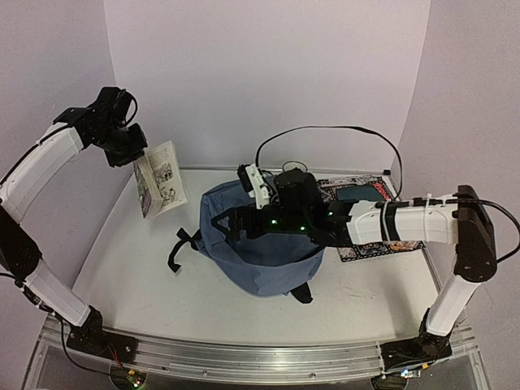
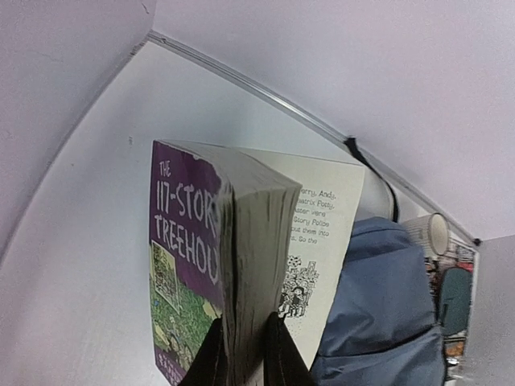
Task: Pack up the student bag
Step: Pass from the left arm to the right
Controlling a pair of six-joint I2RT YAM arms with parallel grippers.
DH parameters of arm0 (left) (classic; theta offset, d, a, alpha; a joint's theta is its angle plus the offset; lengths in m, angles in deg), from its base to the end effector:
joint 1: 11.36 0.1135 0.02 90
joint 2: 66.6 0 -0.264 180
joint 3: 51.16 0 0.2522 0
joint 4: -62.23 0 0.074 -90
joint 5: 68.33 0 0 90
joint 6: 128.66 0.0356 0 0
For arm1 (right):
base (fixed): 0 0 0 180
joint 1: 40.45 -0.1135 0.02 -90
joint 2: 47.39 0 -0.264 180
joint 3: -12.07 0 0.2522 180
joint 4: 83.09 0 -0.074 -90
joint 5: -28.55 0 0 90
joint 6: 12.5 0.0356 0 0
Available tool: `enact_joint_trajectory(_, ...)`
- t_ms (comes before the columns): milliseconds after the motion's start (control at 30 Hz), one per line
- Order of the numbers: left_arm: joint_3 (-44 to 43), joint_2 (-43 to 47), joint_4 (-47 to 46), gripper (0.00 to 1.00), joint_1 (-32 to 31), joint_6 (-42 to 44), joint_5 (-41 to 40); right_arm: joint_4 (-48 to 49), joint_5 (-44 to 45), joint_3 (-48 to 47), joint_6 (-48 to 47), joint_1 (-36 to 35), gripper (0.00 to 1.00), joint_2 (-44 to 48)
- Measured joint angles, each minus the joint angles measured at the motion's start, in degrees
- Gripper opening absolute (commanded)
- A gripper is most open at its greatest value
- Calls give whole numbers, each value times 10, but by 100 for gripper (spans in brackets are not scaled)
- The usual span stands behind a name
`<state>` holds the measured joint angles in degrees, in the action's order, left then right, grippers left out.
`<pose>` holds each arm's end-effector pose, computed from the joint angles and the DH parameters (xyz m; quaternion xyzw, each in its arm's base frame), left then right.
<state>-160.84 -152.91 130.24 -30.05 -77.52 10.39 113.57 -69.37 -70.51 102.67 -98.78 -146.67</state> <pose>0.2978 -0.0934 0.4005 -0.1981 0.8974 -0.1052 0.3800 0.2129 0.3544 0.3015 -0.2482 0.6624 0.5060 0.4936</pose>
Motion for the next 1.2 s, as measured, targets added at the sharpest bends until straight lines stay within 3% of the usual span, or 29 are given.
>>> enact_joint_trajectory(233, 47, 34, -49, 0, 0, -73, 110, 88, -21, -6, -14, -15, 98, -68)
enact_joint_trajectory(633, 122, 53, -119, 0, -1, -172, 234, 113, -9, -86, -49, -19, 98, -150)
enact_joint_trajectory(1200, 206, 96, -197, 0, -24, -249, 257, 73, 1, -214, -94, -37, 98, -199)
